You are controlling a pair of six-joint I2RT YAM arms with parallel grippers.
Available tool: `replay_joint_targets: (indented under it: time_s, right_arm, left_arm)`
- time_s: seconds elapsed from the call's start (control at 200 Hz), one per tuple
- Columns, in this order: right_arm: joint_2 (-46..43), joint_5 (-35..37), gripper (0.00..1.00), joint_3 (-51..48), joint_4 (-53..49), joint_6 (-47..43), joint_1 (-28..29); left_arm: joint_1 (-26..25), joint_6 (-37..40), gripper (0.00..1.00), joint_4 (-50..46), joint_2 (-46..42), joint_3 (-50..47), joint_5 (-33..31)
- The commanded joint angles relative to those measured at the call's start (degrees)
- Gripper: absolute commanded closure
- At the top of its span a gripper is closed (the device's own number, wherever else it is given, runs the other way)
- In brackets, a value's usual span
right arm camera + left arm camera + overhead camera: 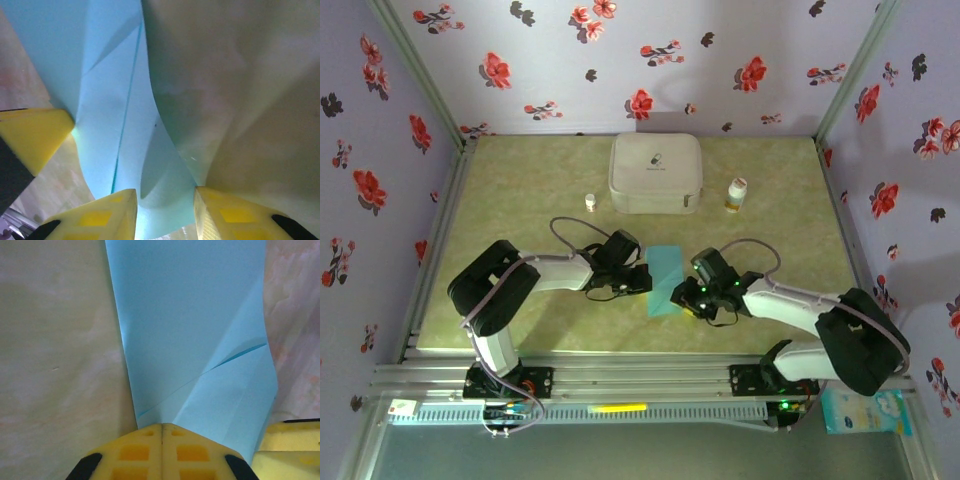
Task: Fold a paper plane with a square sheet of paper (pick it up from the middle)
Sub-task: Turn over the paper at the center of the table.
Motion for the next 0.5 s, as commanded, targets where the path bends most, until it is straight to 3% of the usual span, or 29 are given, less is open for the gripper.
replay_joint_targets:
  time_s: [0.0, 0.495]
  right_arm:
    - [0.31, 0.28, 0.64, 1.87, 2.10, -0.13, 0.49]
    - [6.11, 0.33, 0.55, 4.88, 9.08, -1.65, -2.52]
  left_arm:
    - [0.48, 1.88, 0.97, -2.17, 1.54, -1.01, -0.20]
    - [0.48, 1.79, 0.97, -2.35, 1.64, -1.25, -0.10]
